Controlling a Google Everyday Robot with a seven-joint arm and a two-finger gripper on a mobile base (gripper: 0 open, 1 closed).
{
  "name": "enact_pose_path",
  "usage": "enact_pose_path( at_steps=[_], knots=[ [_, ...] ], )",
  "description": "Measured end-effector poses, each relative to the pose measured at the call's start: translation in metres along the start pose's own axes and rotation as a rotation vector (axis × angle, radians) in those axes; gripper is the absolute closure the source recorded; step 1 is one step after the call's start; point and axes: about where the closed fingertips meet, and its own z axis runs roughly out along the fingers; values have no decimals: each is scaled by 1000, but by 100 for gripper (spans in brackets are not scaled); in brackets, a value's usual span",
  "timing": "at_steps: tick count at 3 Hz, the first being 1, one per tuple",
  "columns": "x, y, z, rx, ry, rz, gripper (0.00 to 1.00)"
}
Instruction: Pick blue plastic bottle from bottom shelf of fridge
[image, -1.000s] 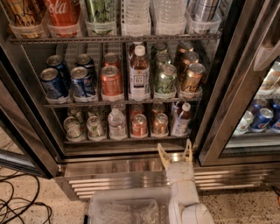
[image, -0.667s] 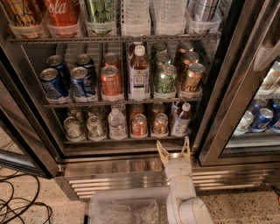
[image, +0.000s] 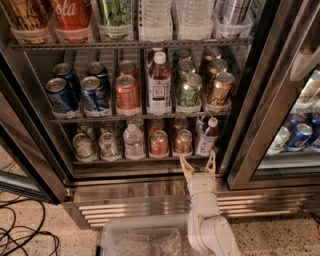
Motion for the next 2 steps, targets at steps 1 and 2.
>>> enact_pose_path(
  at_steps=[1, 2],
  knots=[
    [7, -29, 9, 84, 3, -18, 31],
    [11, -33, 11, 79, 13, -24, 30]
  ],
)
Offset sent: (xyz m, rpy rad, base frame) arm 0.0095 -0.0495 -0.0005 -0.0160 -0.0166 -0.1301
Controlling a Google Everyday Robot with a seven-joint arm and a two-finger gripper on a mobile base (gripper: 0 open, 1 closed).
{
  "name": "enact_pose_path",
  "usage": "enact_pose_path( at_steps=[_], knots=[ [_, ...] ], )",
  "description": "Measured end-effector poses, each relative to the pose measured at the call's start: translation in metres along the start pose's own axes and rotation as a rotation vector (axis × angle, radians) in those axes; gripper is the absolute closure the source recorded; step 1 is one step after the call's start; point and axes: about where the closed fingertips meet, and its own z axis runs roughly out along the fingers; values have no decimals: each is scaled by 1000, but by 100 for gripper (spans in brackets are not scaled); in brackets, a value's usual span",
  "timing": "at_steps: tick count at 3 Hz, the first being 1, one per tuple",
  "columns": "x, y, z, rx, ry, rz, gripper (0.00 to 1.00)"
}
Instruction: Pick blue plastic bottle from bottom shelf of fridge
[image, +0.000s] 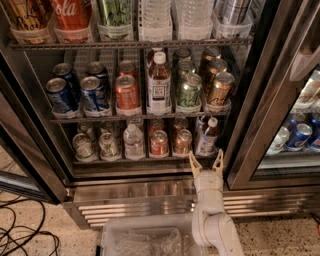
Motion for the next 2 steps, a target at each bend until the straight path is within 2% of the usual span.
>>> enact_pose_path(
  at_steps=[1, 2],
  knots=[
    [4, 1, 4, -11, 12, 2, 32],
    [6, -1, 16, 2, 16, 20, 36]
  ],
)
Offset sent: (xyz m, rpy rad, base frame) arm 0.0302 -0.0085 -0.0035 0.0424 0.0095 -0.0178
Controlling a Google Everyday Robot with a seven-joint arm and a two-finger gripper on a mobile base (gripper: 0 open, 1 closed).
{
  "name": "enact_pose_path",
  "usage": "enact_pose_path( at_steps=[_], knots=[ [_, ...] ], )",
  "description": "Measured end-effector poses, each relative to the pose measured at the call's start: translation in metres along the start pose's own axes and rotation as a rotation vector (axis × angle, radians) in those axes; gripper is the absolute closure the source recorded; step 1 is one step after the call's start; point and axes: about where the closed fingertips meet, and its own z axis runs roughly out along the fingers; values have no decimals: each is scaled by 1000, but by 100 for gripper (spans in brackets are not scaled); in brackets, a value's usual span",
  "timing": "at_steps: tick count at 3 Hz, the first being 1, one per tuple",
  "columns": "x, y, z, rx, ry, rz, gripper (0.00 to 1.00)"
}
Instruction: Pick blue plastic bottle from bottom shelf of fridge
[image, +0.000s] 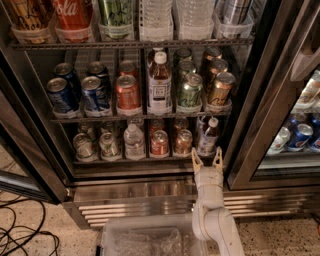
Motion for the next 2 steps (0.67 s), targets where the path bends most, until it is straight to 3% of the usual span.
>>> enact_pose_path(
  at_steps=[2],
  knots=[
    [-5, 4, 19, 14, -8, 56, 40]
  ],
)
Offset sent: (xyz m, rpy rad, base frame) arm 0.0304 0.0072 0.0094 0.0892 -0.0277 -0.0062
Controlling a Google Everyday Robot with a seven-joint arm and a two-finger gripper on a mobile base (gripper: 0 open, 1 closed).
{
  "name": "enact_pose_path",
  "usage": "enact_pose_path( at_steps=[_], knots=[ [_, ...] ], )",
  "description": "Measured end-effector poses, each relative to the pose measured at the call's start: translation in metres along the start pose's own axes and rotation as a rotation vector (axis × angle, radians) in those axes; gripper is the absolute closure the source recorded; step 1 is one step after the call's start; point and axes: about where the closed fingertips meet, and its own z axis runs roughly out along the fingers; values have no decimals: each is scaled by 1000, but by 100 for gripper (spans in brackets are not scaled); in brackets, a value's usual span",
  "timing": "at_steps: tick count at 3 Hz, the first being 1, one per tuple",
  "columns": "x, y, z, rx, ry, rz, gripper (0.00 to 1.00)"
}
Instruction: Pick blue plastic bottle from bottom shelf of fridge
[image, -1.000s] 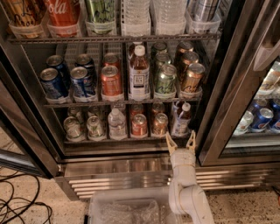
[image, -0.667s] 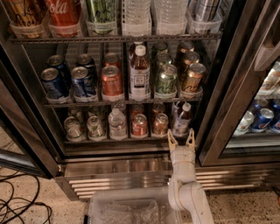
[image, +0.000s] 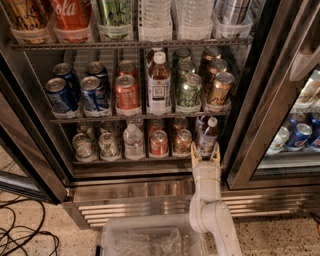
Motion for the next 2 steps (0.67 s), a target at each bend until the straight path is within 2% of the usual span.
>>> enact_pose_path(
  at_steps=[2],
  knots=[
    [3, 5, 16, 16, 13, 36, 39]
  ],
)
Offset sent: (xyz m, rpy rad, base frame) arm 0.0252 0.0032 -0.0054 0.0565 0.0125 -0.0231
